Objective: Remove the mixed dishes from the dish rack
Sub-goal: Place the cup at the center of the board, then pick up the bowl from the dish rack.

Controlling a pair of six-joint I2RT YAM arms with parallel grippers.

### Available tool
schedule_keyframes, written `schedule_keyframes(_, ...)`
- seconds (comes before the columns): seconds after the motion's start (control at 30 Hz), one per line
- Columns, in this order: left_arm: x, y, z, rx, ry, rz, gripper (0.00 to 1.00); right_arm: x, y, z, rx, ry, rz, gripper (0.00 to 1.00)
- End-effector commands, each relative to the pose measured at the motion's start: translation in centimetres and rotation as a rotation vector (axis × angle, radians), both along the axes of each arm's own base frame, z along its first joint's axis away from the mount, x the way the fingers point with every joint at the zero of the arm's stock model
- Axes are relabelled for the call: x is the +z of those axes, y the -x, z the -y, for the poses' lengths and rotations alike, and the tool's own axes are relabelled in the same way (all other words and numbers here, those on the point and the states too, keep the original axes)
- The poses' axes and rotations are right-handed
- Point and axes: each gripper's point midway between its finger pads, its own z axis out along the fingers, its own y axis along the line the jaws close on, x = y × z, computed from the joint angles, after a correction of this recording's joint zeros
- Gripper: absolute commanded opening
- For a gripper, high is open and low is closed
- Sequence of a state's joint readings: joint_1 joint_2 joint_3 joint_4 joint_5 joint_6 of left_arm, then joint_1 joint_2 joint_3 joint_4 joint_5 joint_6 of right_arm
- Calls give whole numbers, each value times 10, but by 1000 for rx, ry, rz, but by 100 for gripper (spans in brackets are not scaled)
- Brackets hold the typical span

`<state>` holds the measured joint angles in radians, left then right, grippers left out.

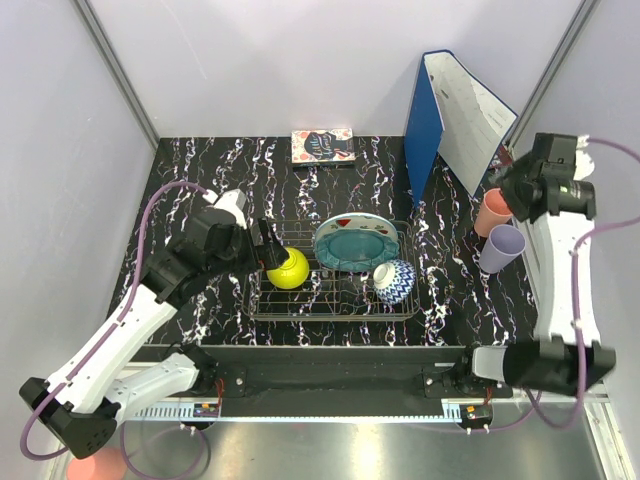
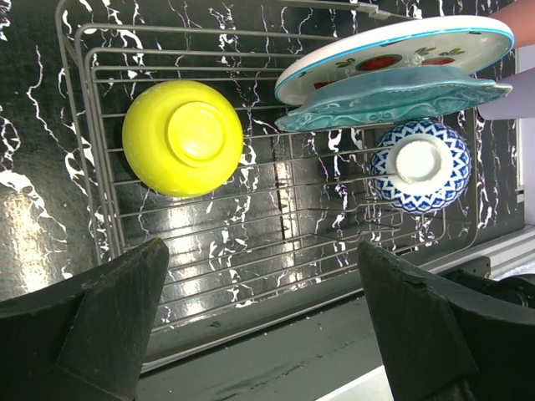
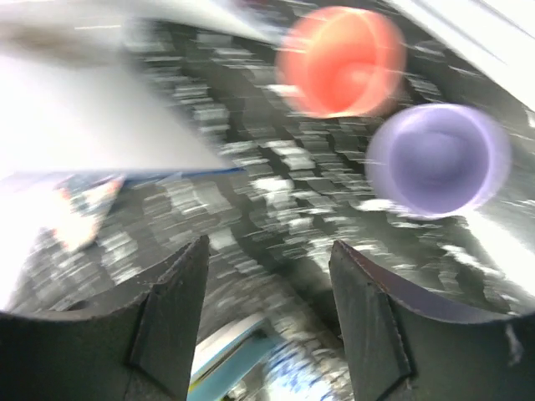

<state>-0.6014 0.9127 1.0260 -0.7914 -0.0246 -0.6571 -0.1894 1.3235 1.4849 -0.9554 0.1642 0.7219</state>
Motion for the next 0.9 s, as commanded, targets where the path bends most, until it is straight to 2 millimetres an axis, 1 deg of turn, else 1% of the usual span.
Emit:
schedule_keyframes(0.0,19,-13,3,2,6,77,99,126,24,-61,149,-28,356,70)
schedule_keyframes(0.03,17,-13,3,3,4,73,99,145,29,-91,245,-51,413,71)
schedule_keyframes(0.1,16,-15,5,6,6,62,99,169,38,-122,373,-94,495,72)
schedule_keyframes(0.13,13,-18,7,8,2,54,99,173,46,-145,461,-112,509,72)
schedule_keyframes(0.17,12,-19,9,6,-1,53,99,174,51,-156,516,-116,520,72)
schedule_keyframes(0.2,12,-21,9,12,-12,56,99,175,57,-173,590,-137,525,73)
schedule_keyframes(0.23,10,-23,13,6,-28,53,99,165,65,-193,670,-145,504,75)
schedule_keyframes(0.27,8,-25,13,4,-53,58,99,161,72,-204,725,-139,494,76)
schedule_keyframes(0.3,6,-30,10,23,-85,69,99,152,76,-209,747,-120,466,76)
schedule_keyframes(0.33,5,-31,13,16,-106,73,99,135,78,-214,768,-90,426,77)
schedule_keyframes(0.37,-3,-35,14,8,-150,59,99,128,93,-231,845,-85,410,79)
schedule_keyframes(0.4,-8,-40,11,27,-190,60,99,120,94,-231,843,-56,393,80)
schedule_keyframes(0.43,-9,-43,11,22,-216,58,99,105,98,-238,870,-42,358,81)
schedule_keyframes(0.47,-22,-47,12,20,-261,24,99,100,106,-246,911,-38,348,83)
schedule_keyframes(0.5,-26,-50,10,28,-293,19,99,95,108,-248,921,-29,337,84)
schedule_keyframes(0.53,-28,-53,10,25,-314,12,99,83,110,-251,939,-18,315,84)
schedule_keyframes(0.57,-38,-56,11,22,-347,-11,99,82,115,-256,961,-17,324,86)
schedule_keyframes(0.6,-42,-59,9,28,-367,-17,99,79,115,-256,964,-11,322,86)
schedule_keyframes(0.63,-44,-61,10,27,-380,-20,99,68,117,-256,974,-3,307,86)
schedule_keyframes(0.7,-55,-67,9,37,-423,-38,99,67,120,-257,995,-7,323,86)
schedule_keyframes(0.73,-58,-70,10,41,-432,-43,99,60,121,-257,1003,-5,310,86)
schedule_keyframes(0.77,-60,-71,10,40,-439,-45,99,62,122,-258,1014,-7,327,87)
schedule_keyframes(0.8,-69,-74,12,36,-453,-63,99,61,124,-259,1028,-6,329,87)
schedule_keyframes(0.87,-74,-78,19,30,-442,-71,99,60,124,-259,1033,1,338,88)
